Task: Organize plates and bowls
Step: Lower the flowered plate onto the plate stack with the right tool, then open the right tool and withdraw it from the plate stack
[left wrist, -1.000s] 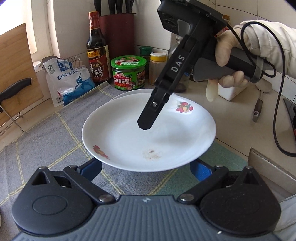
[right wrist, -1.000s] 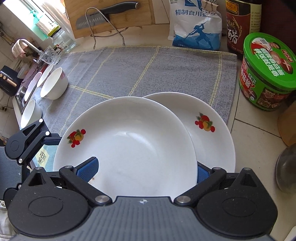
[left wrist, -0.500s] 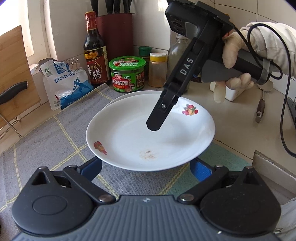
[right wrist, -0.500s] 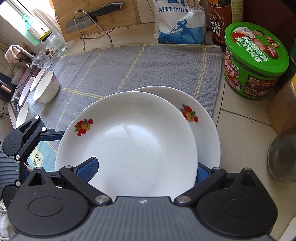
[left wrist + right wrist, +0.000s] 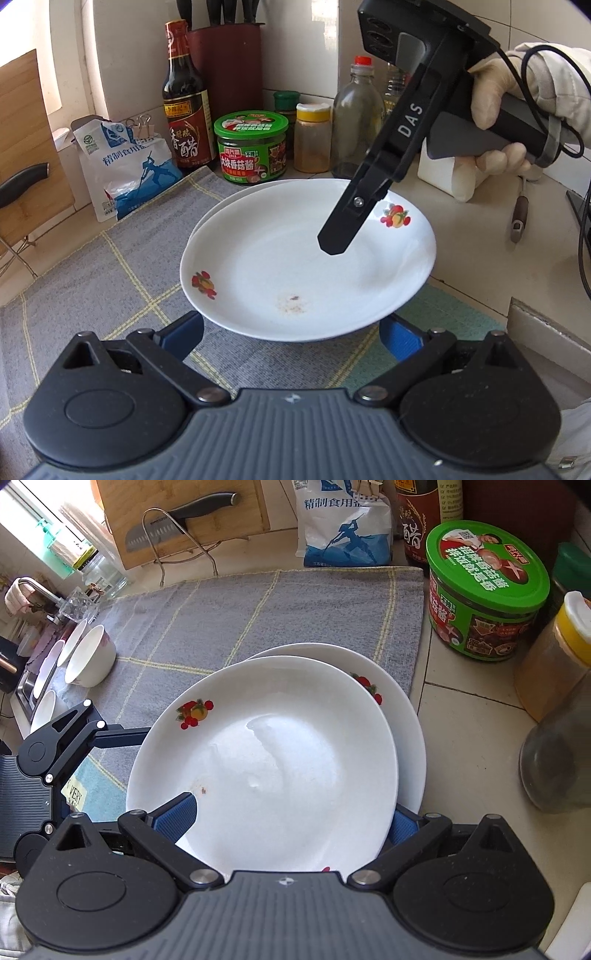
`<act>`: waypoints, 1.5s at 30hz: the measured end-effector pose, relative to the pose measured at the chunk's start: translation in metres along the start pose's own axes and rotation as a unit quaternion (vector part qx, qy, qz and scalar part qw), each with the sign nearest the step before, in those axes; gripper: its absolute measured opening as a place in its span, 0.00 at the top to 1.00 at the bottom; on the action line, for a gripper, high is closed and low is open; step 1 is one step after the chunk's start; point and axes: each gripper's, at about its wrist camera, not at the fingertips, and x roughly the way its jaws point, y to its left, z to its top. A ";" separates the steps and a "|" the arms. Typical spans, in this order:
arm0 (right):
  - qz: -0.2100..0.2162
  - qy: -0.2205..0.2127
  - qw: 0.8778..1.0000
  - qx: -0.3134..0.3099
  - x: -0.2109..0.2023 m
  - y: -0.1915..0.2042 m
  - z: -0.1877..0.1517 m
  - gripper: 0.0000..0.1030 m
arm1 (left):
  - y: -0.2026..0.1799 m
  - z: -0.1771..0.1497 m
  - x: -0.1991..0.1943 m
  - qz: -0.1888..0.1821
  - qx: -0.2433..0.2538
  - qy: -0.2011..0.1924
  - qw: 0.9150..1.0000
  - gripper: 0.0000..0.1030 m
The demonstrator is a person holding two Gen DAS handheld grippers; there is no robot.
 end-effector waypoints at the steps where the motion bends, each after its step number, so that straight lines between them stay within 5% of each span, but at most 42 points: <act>1: -0.001 -0.001 1.000 0.001 -0.001 0.000 -0.001 0.00 | 0.000 0.000 0.000 -0.001 0.001 -0.001 1.000 0.02; 32: -0.087 -0.013 0.996 0.012 -0.012 0.015 -0.017 0.00 | 0.001 -0.001 0.004 -0.018 0.019 -0.010 1.000 0.03; 45: -0.111 -0.052 0.992 0.007 -0.018 0.037 -0.024 0.00 | 0.014 -0.015 -0.031 -0.010 -0.001 -0.035 0.999 0.02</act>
